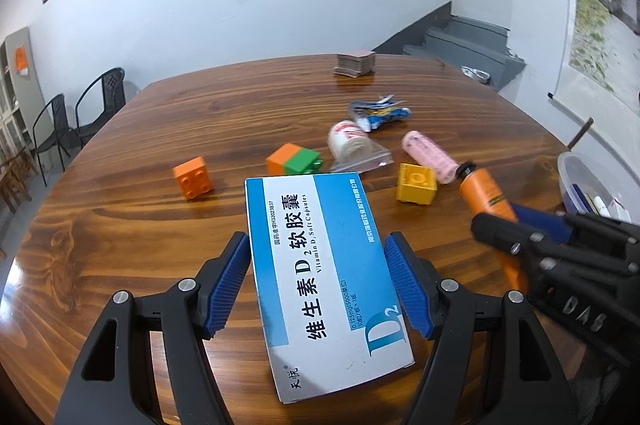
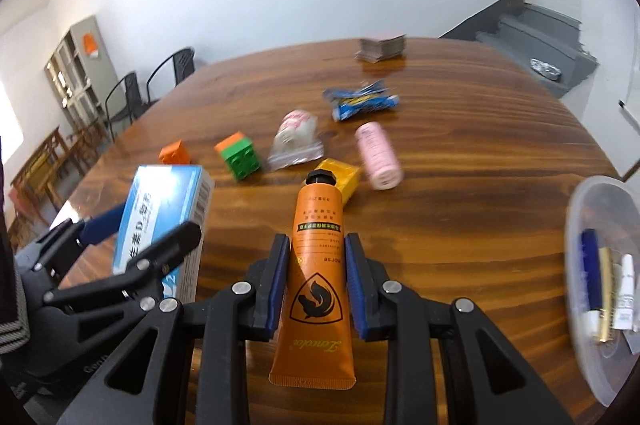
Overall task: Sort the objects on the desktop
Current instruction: 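Lift the orange tube with the right gripper and carry it over the bowl, then release the orange tube and medicine box into the clear bowl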
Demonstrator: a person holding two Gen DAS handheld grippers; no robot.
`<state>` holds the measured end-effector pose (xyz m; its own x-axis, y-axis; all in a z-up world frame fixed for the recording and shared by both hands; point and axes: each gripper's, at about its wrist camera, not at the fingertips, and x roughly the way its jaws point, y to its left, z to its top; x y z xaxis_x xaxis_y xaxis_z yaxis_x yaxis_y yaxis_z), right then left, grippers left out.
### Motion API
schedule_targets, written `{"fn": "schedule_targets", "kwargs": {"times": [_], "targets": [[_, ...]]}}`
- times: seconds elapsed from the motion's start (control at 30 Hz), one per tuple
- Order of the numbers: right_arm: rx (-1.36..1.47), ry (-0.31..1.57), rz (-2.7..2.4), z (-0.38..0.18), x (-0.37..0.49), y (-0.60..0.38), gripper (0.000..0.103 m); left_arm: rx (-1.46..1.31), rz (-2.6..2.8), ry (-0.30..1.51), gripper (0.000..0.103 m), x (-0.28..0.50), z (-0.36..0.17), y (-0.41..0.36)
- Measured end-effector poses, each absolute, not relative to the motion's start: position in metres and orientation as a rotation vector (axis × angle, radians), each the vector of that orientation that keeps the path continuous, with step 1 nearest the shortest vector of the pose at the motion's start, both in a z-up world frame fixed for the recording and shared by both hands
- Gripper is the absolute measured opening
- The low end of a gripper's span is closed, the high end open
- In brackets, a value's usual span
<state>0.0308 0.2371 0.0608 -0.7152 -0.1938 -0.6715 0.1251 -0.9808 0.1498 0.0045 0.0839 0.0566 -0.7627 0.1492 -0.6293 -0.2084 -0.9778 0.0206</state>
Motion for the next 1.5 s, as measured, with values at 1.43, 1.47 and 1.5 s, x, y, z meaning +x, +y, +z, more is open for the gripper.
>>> {"fn": "schedule_targets", "kwargs": {"times": [1.43,1.47,1.5], "targets": [[1.033,-0.54,-3.212,0.071,0.105,0.476,0.031,-0.769,2.37,0.465,0.073,0.017,0.091,0.342],[1.033,-0.543,-3.216,0.07,0.106,0.477,0.031,-0.767,2.364,0.468,0.073,0.017,0.091,0.346],[1.033,-0.547,-3.22,0.07,0.106,0.479,0.031,-0.764,2.36,0.47,0.073,0.017,0.091,0.349]]}}
